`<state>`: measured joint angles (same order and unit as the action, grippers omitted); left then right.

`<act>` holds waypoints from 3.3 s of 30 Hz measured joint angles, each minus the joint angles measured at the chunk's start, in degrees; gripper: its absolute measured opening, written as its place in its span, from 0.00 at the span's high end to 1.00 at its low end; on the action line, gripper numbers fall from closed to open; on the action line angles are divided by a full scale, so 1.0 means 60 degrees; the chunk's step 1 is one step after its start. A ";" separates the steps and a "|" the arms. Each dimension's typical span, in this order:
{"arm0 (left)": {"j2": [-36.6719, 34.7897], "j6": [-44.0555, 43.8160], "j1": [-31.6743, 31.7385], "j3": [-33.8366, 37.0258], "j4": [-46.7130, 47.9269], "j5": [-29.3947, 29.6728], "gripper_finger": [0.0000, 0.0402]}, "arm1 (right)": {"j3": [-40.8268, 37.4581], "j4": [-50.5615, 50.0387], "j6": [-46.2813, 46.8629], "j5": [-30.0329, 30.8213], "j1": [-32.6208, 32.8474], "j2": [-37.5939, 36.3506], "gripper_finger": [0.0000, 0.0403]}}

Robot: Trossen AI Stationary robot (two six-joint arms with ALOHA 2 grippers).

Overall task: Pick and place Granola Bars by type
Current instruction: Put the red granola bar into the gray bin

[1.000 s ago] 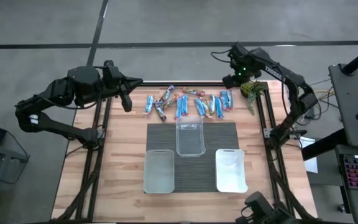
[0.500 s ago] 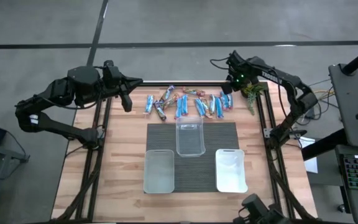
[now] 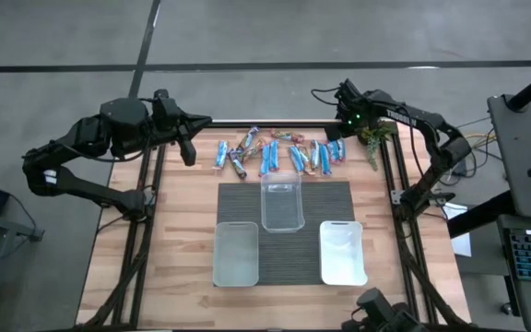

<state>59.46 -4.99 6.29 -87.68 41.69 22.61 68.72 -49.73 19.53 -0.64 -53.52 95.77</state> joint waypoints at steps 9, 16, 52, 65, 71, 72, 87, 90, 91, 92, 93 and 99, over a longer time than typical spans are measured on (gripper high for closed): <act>0.0001 -0.0004 -0.0001 0.0000 0.0000 0.0000 1.00 | -0.0465 0.0538 0.0145 0.0003 0.0001 0.0000 0.98; 0.0001 -0.0033 0.0001 0.0000 -0.0004 0.0000 1.00 | -0.0755 0.0672 0.0678 0.0019 -0.0003 0.0000 0.98; 0.0001 0.0010 0.0000 0.0004 0.0141 0.0007 1.00 | -0.0392 0.0738 0.1696 -0.0524 0.0006 0.0015 0.98; 0.0001 0.0047 -0.0001 0.0004 0.0138 0.0004 1.00 | -0.0396 0.0681 0.0451 -0.0725 0.0019 0.0000 0.98; 0.0001 0.0044 -0.0001 0.0012 0.0138 0.0004 1.00 | -0.0396 0.0681 0.0208 -0.0725 0.0023 -0.0004 0.98; 0.0001 0.0047 -0.0001 0.0021 0.0134 0.0004 1.00 | -0.0396 0.0677 0.0203 -0.0725 0.0023 -0.0004 0.98; 0.0001 -0.0013 0.0002 0.0138 0.0133 0.0004 1.00 | -0.0399 0.0339 0.0755 -0.0882 0.0019 -0.0004 0.80; 0.0001 -0.0146 0.0002 0.0138 0.0135 0.0000 1.00 | -0.0399 0.0309 0.1296 -0.0461 0.0019 -0.0004 0.72; 0.0001 -0.0183 0.0002 0.0138 0.0135 -0.0004 1.00 | -0.0399 0.0306 0.1445 -0.0383 0.0019 -0.0004 0.69; 0.0001 -0.0189 0.0002 0.0138 0.0135 -0.0004 1.00 | -0.0399 0.0302 0.1585 -0.0352 0.0019 -0.0004 0.67; 0.0001 -0.0189 -0.0001 0.0135 0.0135 -0.0004 1.00 | -0.0399 0.0298 0.1733 -0.0315 0.0019 -0.0004 0.65; 0.0001 -0.0198 0.0000 0.0138 0.0132 -0.0004 1.00 | -0.0399 0.0288 0.2297 -0.0146 0.0023 -0.0004 0.58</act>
<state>59.46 -6.18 6.29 -86.85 42.48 22.59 66.32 -48.01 33.31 -1.52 -53.39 95.74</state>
